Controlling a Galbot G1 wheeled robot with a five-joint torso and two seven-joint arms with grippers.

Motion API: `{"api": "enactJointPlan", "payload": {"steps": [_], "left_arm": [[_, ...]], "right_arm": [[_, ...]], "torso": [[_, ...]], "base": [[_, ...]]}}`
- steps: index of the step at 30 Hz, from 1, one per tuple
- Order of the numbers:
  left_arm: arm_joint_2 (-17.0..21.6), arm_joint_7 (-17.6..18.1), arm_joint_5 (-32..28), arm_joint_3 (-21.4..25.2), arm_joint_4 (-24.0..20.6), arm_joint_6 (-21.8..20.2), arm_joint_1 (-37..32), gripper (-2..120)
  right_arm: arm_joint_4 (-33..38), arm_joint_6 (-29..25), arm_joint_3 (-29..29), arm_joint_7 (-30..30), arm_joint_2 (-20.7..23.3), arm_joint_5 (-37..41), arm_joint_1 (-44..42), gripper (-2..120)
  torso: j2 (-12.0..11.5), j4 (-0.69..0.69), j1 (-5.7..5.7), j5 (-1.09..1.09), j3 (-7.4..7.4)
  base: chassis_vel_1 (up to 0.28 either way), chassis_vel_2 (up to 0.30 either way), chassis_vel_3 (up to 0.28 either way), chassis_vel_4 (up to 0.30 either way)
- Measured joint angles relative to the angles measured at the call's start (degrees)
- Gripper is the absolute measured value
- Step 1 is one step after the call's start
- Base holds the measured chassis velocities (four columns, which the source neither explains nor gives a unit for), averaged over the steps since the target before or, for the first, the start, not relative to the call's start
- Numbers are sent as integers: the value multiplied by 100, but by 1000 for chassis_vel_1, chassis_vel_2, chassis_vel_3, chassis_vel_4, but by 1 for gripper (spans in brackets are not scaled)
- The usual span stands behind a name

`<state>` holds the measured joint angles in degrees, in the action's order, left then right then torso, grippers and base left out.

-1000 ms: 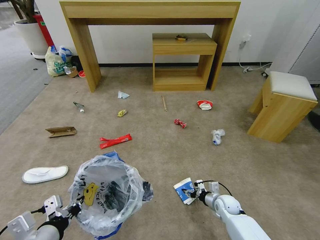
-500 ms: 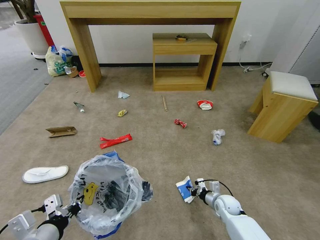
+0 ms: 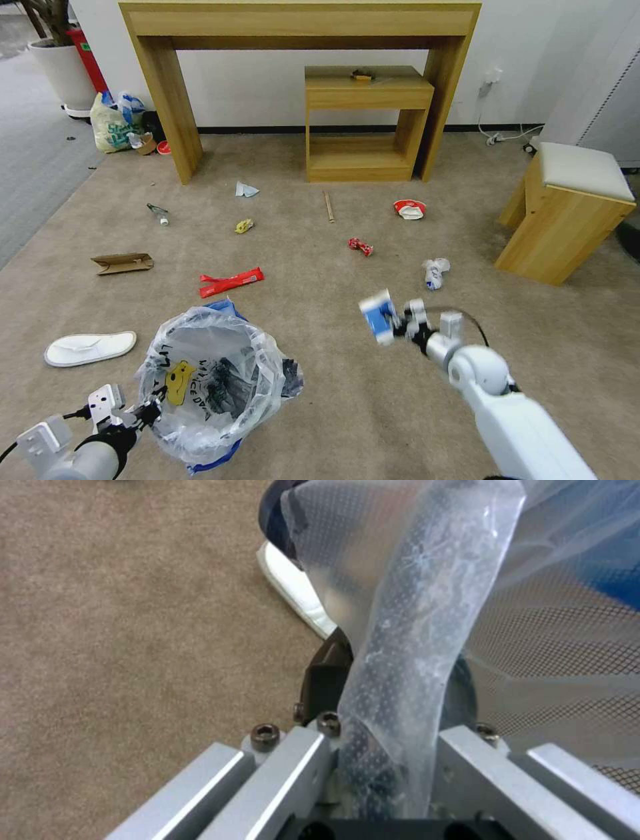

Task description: Pick up the trash bin and place the garbage on the floor into it.

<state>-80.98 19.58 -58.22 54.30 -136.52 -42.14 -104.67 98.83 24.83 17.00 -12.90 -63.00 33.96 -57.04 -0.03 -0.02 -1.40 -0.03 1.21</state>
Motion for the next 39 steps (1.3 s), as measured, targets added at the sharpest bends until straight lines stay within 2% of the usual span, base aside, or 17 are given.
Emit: {"api": "enactJointPlan", "payload": {"steps": [4, 7, 8, 11, 12, 13, 15, 18, 19, 20, 23, 24, 27, 32, 39], "left_arm": [[-5, 5, 28, 15, -2, 0, 0, 0], [19, 17, 102, -4, 22, 0, 9, 0], [19, 17, 102, -4, 22, 0, 9, 0], [57, 32, 117, -14, 30, 0, 31, 0], [57, 32, 117, -14, 30, 0, 31, 0], [79, 54, 125, -16, 36, 0, 51, 0], [94, 118, 131, -40, 46, 0, 105, 0], [95, 146, 134, -66, 49, 0, 131, 0], [96, 181, 133, -97, 50, 0, 152, 0], [96, 181, 133, -97, 50, 0, 152, 0], [115, 225, 133, -128, 71, 0, 207, 0], [115, 225, 133, -128, 71, 0, 207, 0], [163, 286, 93, -131, 97, 0, 286, 0], [204, 380, 28, -137, 116, 0, 370, 0], [434, 605, -151, -225, 211, 0, 563, 0]], "right_arm": [[443, 136, -328, 142, 178, 361, 339, 0], [883, 279, -968, 227, 266, 726, 991, 0], [883, 279, -968, 227, 266, 726, 991, 0], [1028, 306, -1558, 262, 293, 996, 1625, 0], [1028, 306, -1558, 262, 293, 996, 1625, 0], [1088, 305, -1942, 277, 292, 1208, 1984, 0], [1110, 307, -2629, 302, 192, 1462, 2513, 0], [1102, 307, -2975, 305, 83, 1558, 2779, 0], [1060, 312, -3448, 325, -108, 1655, 3088, 0], [1060, 312, -3448, 325, -108, 1655, 3088, 0], [1041, 368, -4159, 424, -390, 1796, 3477, 0], [1041, 368, -4159, 424, -390, 1796, 3477, 0], [1124, 544, -4762, 577, -469, 1928, 3680, 0], [1134, 764, -5281, 622, -400, 1763, 3811, 0], [1008, 923, -5528, 825, -579, 1553, 3897, 0]], "torso": [[0, 0, 0, 1, 0], [0, -1, 0, 1, 0], [0, -1, 0, 1, 0], [0, 1, 0, 1, 1], [0, 1, 0, 1, 1], [0, 1, 0, 0, 0], [0, -1, 0, 1, 1], [0, 0, 0, 0, 0], [0, 1, 0, 1, 0], [0, 1, 0, 1, 0], [0, 2, 0, 1, 0], [0, 2, 0, 1, 0], [0, 0, 0, 1, 0], [0, -2, 0, 2, 0], [0, 0, 0, 2, 0]], "base": [[0, 0, 0, 0], [0, 0, 0, 0], [0, 0, 0, 0], [0, 0, 0, 0], [0, 0, 0, 0], [0, 0, 0, 0], [0, 0, 0, 0], [0, 0, 0, 0], [0, 0, 0, 0], [0, 0, 0, 0], [0, 0, 0, 0], [0, 0, 0, 0], [0, 0, 0, 0], [0, 0, 0, 0], [0, 0, 0, 0]]}}
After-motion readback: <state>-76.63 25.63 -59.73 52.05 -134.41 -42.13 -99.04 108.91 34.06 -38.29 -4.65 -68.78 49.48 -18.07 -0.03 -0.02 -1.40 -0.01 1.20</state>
